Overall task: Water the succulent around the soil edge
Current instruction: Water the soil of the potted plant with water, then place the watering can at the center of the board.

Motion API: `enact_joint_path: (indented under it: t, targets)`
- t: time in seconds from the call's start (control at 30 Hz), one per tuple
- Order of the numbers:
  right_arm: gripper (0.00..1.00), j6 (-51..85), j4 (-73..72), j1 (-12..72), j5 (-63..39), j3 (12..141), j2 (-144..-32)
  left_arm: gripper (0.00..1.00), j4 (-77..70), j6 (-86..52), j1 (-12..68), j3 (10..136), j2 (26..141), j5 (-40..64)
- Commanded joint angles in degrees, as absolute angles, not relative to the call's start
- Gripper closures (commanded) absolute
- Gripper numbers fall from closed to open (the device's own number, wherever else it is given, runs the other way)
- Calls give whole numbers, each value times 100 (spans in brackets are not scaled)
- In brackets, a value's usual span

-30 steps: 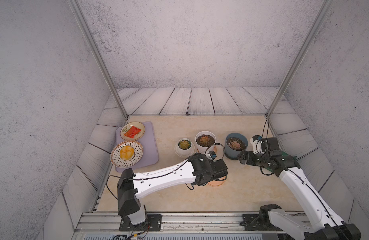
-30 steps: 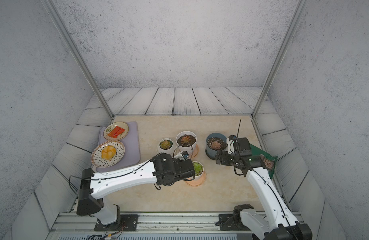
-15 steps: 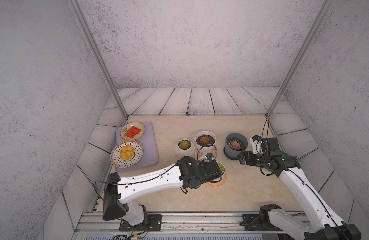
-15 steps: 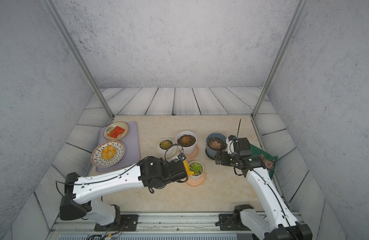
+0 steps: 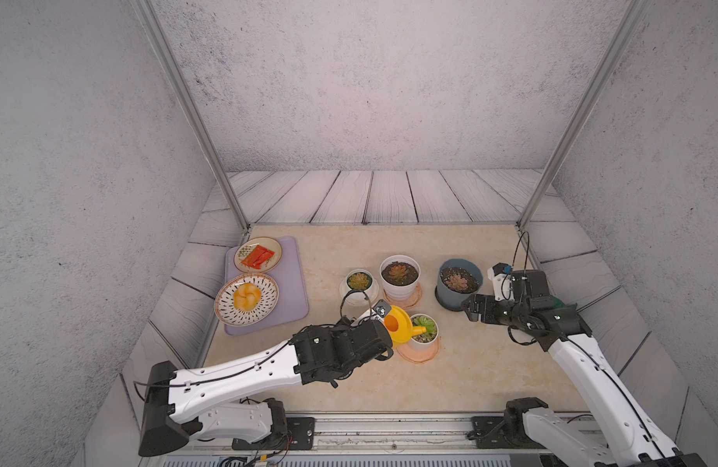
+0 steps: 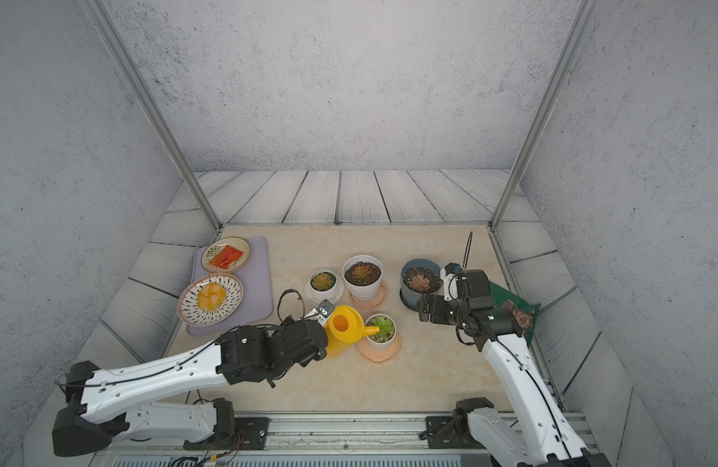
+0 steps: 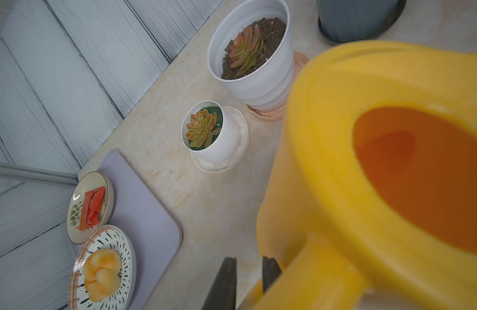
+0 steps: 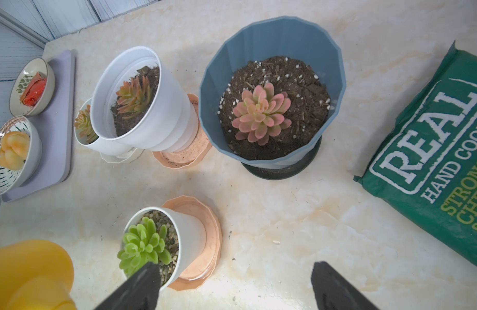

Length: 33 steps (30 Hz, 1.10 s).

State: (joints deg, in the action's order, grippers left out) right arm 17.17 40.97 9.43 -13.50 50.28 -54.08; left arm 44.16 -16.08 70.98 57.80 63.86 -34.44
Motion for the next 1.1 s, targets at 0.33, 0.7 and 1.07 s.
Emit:
enact_joint_path:
  t: [0.33,0.7,1.07]
  targets:
    - [7,2099,4016,1057,-1842,5038,-5245,100,2279,-1807,6542,4036,4502,-3301]
    - [7,2324,3947,1559,-1618,5141,-5125,100,1306,-1550,6249,3021,3865,-3167]
    - [7,2397,4066,1845,-1380,5164,-4861,100,377,-1828,6054,2215,3813,-3193]
